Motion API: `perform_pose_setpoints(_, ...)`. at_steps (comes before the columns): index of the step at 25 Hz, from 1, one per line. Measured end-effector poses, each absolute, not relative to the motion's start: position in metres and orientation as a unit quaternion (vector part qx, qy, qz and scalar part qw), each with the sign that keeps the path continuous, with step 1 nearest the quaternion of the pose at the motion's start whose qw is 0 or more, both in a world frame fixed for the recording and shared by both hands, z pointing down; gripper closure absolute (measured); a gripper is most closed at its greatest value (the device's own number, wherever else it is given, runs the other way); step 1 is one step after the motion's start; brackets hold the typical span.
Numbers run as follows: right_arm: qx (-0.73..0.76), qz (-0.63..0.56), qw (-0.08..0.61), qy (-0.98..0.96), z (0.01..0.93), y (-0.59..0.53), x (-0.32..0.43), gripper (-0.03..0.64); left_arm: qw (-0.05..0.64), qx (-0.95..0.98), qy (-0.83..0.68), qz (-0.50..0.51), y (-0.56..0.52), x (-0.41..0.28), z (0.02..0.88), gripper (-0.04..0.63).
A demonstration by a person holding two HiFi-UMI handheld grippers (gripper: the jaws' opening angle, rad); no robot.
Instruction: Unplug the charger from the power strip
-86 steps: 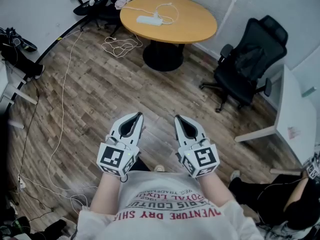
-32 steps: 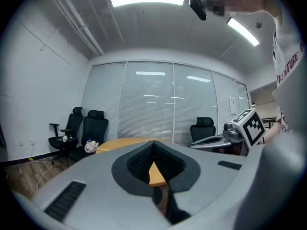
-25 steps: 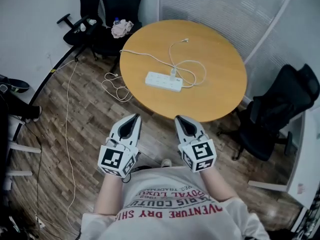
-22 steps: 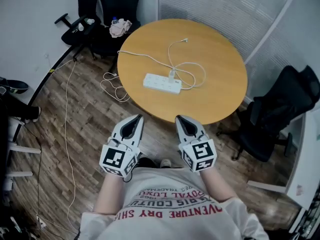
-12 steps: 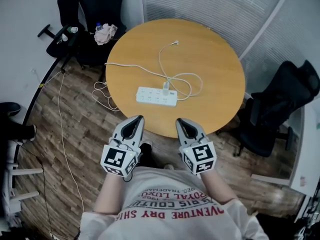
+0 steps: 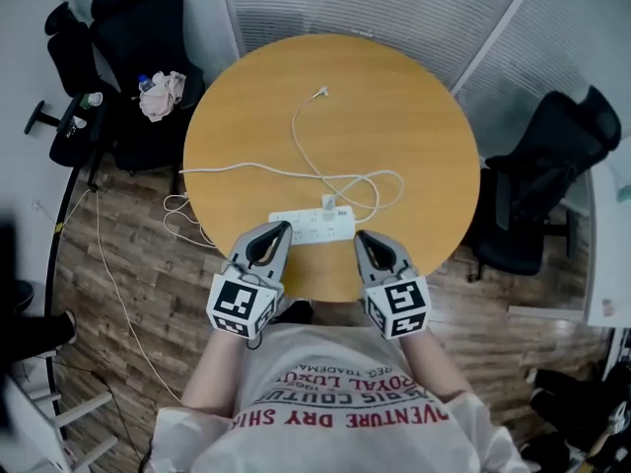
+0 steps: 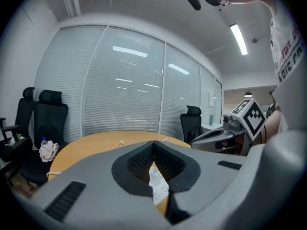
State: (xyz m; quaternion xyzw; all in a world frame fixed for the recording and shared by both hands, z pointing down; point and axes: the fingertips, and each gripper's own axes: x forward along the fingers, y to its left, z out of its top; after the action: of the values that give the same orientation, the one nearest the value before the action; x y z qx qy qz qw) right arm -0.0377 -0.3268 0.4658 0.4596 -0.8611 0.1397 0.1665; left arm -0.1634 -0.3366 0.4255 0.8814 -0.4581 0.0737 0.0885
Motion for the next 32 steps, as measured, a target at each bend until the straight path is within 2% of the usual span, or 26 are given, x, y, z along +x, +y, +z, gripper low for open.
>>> perform_pose_setpoints(12,0.513,0.193,0.217,-0.808,0.539,-0.354,-0.056,0.588,0.082,0.916,-0.331,0.211,-0.374,-0.154,0.555,0.561)
perform_pose_setpoints(17,0.516,0.215,0.239,-0.794,0.57,-0.354,-0.058,0.588,0.098,0.914,-0.277,0.281,-0.362,-0.143,0.616,0.561)
perform_pose_setpoints(23,0.505,0.231,0.258,-0.791,0.591,-0.354,-0.063,0.588,0.13,0.886,-0.28,0.345,-0.367,-0.144,0.654,0.561)
perform_pose_setpoints(30,0.498,0.259,0.296,-0.773,0.614,-0.363,-0.066,0.584,0.13,0.895,-0.278,0.324,-0.372,-0.146,0.66,0.561)
perform_pose_setpoints(31,0.496,0.264,0.299,-0.771,0.617,-0.365,-0.066,0.555,0.132,0.895,-0.277,0.324,-0.372,-0.145,0.66,0.561)
perform_pose_setpoints(32,0.494,0.269,0.302,-0.769,0.62,-0.367,-0.067,0.462,0.133,0.895,-0.276,0.324,-0.372,-0.144,0.66,0.561)
